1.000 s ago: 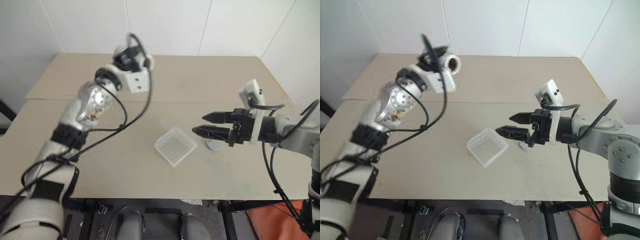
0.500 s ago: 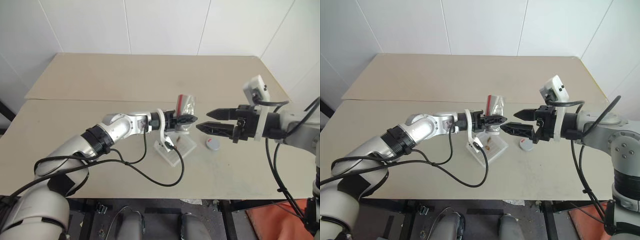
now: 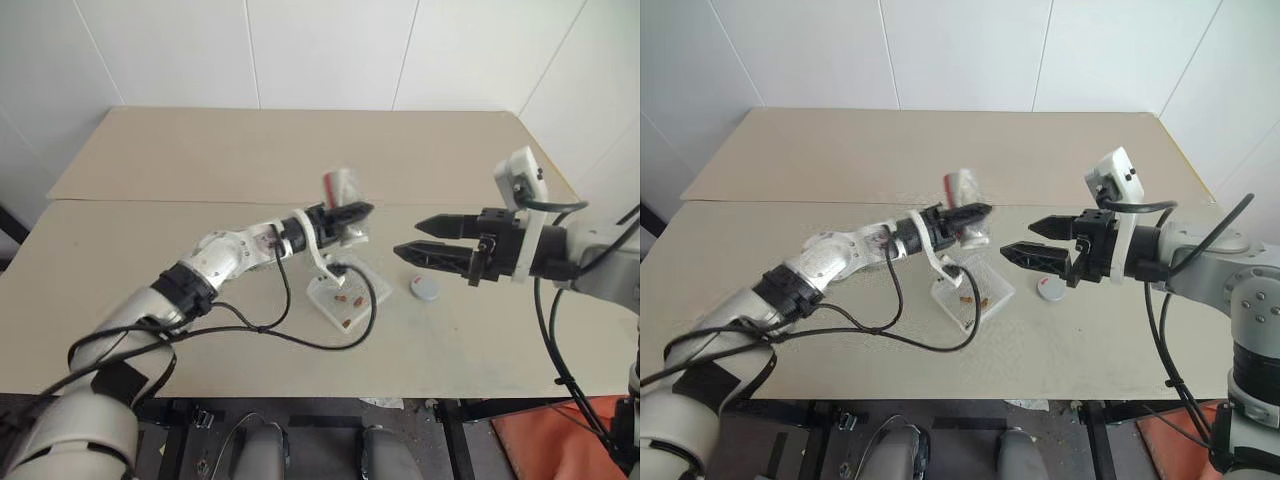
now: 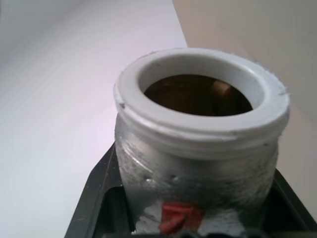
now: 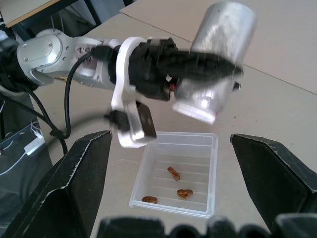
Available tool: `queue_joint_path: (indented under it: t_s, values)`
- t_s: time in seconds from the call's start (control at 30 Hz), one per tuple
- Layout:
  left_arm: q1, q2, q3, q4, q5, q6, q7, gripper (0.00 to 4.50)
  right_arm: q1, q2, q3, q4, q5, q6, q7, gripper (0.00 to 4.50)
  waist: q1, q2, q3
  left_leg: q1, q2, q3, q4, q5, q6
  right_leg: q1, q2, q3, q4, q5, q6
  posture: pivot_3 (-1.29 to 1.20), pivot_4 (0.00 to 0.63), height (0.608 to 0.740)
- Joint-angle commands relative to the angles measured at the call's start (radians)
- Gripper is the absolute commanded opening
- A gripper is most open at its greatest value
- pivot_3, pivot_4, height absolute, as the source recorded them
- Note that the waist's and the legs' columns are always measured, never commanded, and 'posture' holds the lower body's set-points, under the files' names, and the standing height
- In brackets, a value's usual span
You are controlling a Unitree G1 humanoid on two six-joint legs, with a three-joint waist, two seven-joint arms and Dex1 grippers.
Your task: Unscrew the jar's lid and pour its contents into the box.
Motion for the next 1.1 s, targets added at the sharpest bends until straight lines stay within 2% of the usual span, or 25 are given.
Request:
queue_joint_path:
  t_s: [0.03,0.13,0.2,0.27,0.37,0.5,0.67,0.9,0.93,1.03,1.1]
  values:
    - [0.042,-0.094,0.227,-0.087,-0.386,0.222,-0.267,1.95,-0.004,-0.006,-0.029,-0.021,0.016,-0.019,0.002,4.44,0.002,0.000,0.000,0.000,0.000,0.000,0.000,0.000,0.000,0.000,0.000,0.000,0.000,0.000,0.000,0.00,0.150,0.740]
    - [0.080,-0.212,0.427,-0.129,-0.702,0.525,-0.443,1.95,-0.010,0.000,-0.013,-0.018,0.003,-0.030,0.008,4.44,0.002,0.000,0.000,0.000,0.000,-0.001,0.001,0.000,0.000,0.001,0.000,-0.001,0.000,0.000,0.000,0.00,0.150,0.740]
    - [0.080,-0.253,0.522,-0.146,-0.831,0.699,-0.498,1.95,-0.013,-0.001,-0.007,-0.016,-0.004,-0.034,0.013,4.44,-0.001,0.000,0.000,0.000,0.000,-0.001,0.001,0.000,0.000,0.001,0.000,-0.001,0.000,0.000,0.000,0.00,0.150,0.740]
    - [0.091,-0.265,0.586,-0.155,-0.924,0.785,-0.533,1.95,-0.014,-0.004,-0.006,-0.015,-0.007,-0.035,0.017,4.44,-0.006,0.000,0.000,0.001,0.000,-0.001,0.001,0.000,0.000,0.002,0.001,-0.001,0.000,0.000,0.000,0.00,0.150,0.740]
    - [0.117,-0.272,0.648,-0.146,-1.006,0.835,-0.534,1.95,-0.015,-0.008,-0.008,-0.014,-0.010,-0.034,0.023,4.44,-0.017,0.000,0.000,0.001,0.000,-0.001,0.001,0.000,0.000,0.002,0.001,0.000,0.000,0.000,0.000,0.00,0.150,0.740]
    - [0.175,-0.281,0.678,-0.126,-1.053,0.816,-0.516,1.95,-0.013,-0.010,-0.017,-0.016,-0.009,-0.032,0.026,4.44,-0.019,0.000,0.000,0.001,0.000,-0.002,0.001,0.000,0.000,0.002,0.001,0.000,0.000,0.000,0.000,0.00,0.150,0.740]
    - [0.269,-0.288,0.651,-0.145,-1.062,0.758,-0.521,1.95,-0.007,-0.007,-0.026,-0.025,-0.001,-0.031,0.019,4.44,-0.018,0.000,0.000,0.001,0.000,-0.002,0.001,0.000,0.000,0.002,0.001,0.000,0.000,0.000,0.000,0.00,0.150,0.740]
    - [0.341,-0.263,0.615,-0.182,-1.061,0.733,-0.527,4.30,0.007,-0.007,-0.038,-0.047,0.015,-0.033,0.015,4.50,-0.016,0.000,0.000,0.002,0.000,-0.002,0.001,0.000,0.000,0.003,0.001,0.000,-0.001,0.000,0.000,0.00,0.150,0.740]
    - [0.357,-0.254,0.616,-0.214,-1.070,0.746,-0.532,4.48,0.010,-0.008,-0.037,-0.052,0.014,-0.034,0.015,4.50,-0.016,0.000,0.000,0.002,0.000,-0.002,0.001,0.000,0.000,0.003,0.001,0.000,-0.001,0.000,0.000,0.00,0.150,0.740]
    - [0.413,-0.208,0.627,-0.334,-1.097,0.814,-0.553,4.48,0.019,-0.008,-0.034,-0.062,0.012,-0.037,0.014,4.50,-0.021,0.000,0.000,0.002,0.000,-0.001,0.001,0.000,0.000,0.003,0.001,0.000,0.000,0.000,0.000,0.00,0.150,0.740]
    - [0.479,-0.141,0.637,-0.466,-1.132,0.899,-0.597,4.48,0.025,-0.008,-0.032,-0.064,0.007,-0.041,0.016,4.50,-0.025,0.000,0.000,0.002,0.000,-0.001,0.000,0.000,0.000,0.002,0.001,0.001,0.000,0.000,0.000,0.00,0.150,0.740]
